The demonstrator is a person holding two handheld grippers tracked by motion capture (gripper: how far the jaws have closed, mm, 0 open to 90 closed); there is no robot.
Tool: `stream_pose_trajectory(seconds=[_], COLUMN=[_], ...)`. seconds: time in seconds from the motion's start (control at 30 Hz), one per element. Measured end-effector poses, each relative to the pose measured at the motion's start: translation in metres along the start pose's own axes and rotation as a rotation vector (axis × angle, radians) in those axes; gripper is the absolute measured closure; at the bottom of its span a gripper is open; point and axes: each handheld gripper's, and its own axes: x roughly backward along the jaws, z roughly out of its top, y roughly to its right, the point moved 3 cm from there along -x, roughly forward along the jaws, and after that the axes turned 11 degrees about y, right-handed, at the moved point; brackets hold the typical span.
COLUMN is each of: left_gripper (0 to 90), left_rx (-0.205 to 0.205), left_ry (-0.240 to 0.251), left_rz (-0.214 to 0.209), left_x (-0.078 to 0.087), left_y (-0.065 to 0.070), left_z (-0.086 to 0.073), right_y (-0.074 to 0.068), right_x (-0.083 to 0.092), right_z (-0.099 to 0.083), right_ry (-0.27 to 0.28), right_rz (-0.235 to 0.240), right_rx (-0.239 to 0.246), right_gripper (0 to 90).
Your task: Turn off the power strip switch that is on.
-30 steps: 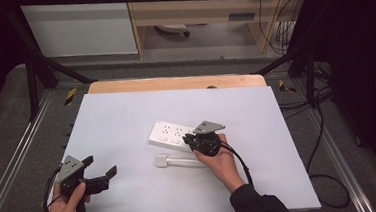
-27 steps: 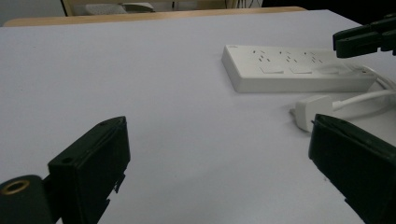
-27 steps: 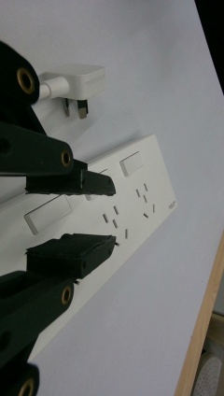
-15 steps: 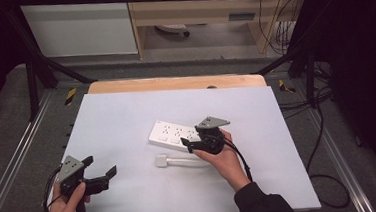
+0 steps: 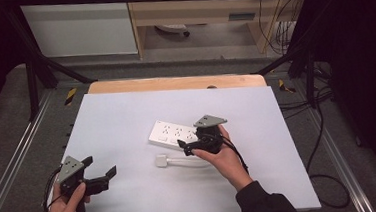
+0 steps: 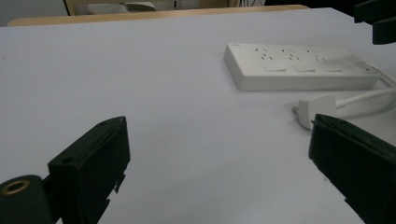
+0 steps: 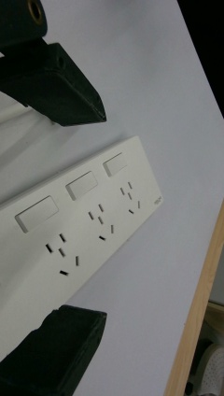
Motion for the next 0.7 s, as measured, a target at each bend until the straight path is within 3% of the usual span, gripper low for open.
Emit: stream_pose_trajectory(seconds=[0.3, 0.7], left_gripper=[5.2, 5.3], left_rx=[0.000, -0.005], left_ry=[0.001, -0.001], left_rz=[0.002, -0.006], left_x=[0.001, 0.001], left_y=[0.000, 0.001], left_z=[0.000, 0.000], right_y=[0.008, 0.030], right_x=[-0.003, 0.007], right_z=[0.012, 0.022], right_ry=[-0.011, 0.006], right_rz=[0.012, -0.022], right_rx=[-0.005, -0.022], right_gripper=[3.3, 4.1])
